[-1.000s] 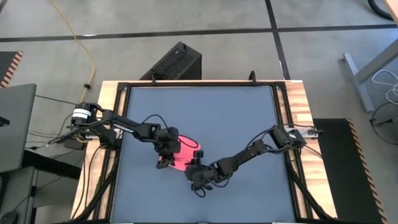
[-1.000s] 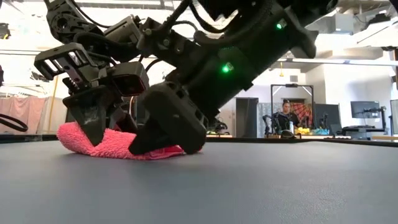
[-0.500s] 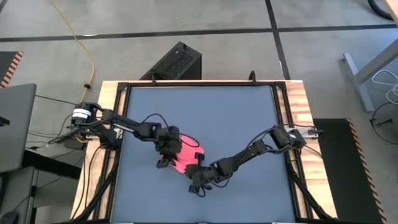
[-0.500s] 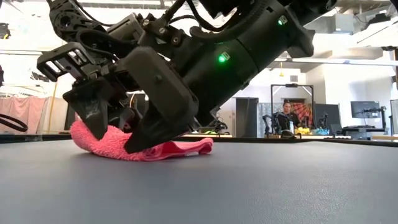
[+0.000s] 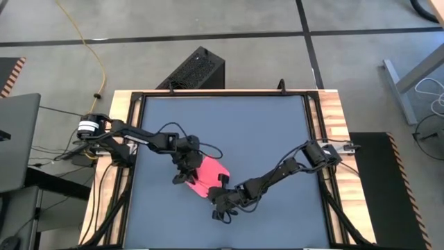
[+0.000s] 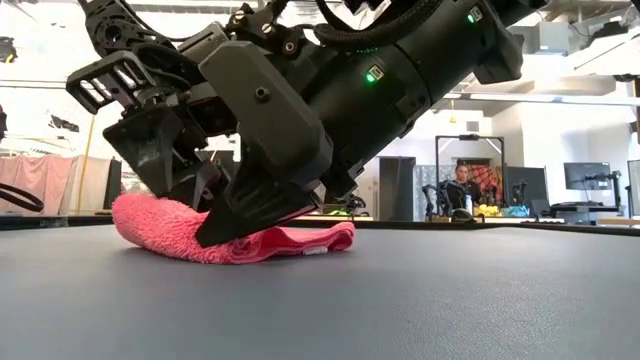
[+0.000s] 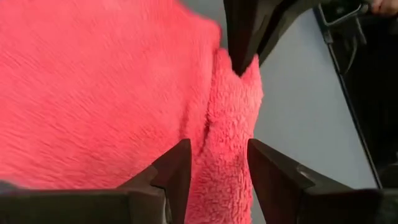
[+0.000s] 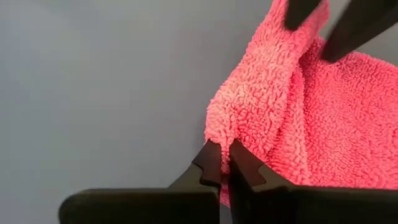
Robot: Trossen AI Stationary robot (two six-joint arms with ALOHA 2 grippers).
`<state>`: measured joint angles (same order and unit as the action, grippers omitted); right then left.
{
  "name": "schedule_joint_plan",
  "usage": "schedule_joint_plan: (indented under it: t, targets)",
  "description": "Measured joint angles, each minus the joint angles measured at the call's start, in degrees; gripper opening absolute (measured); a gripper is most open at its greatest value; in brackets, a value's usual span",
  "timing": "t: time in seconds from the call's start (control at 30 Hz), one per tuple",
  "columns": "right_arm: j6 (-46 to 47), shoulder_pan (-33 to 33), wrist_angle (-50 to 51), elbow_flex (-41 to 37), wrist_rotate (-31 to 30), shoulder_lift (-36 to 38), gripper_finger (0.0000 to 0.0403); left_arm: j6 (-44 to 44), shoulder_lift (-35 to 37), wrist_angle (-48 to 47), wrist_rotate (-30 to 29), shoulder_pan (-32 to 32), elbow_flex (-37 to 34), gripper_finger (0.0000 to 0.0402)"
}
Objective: Roll towel into tight, uniform cylinder
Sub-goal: Roll the red towel
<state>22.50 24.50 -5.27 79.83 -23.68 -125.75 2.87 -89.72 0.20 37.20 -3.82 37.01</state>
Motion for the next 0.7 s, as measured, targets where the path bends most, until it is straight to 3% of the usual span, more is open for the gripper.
schedule_joint_plan:
  t: [0.1,0.27,0.43,0.7]
  targets:
    - [-0.25,0.20,0.09,0.00,0.00,0.00,0.0023,-2.41,2.30,0.91,-1.16,-1.39,0.00,0.0144]
    - [-1.29,0.25,0.13,-0.01,1.30,0.00,0.0023,-7.08,3.27,3.90,-13.79,-1.94,0.02,0.0144]
    - [-1.97,0.23,0.33,-0.02,1.72,0.00,0.0023,-8.25,-0.81,7.83,-13.47,-1.65,0.04,0.0131]
    - [-1.66,0.27,3.42,-0.13,3.21,2.01,0.0024,-6.05,-6.77,4.40,-14.82,-1.35,0.13,0.0085]
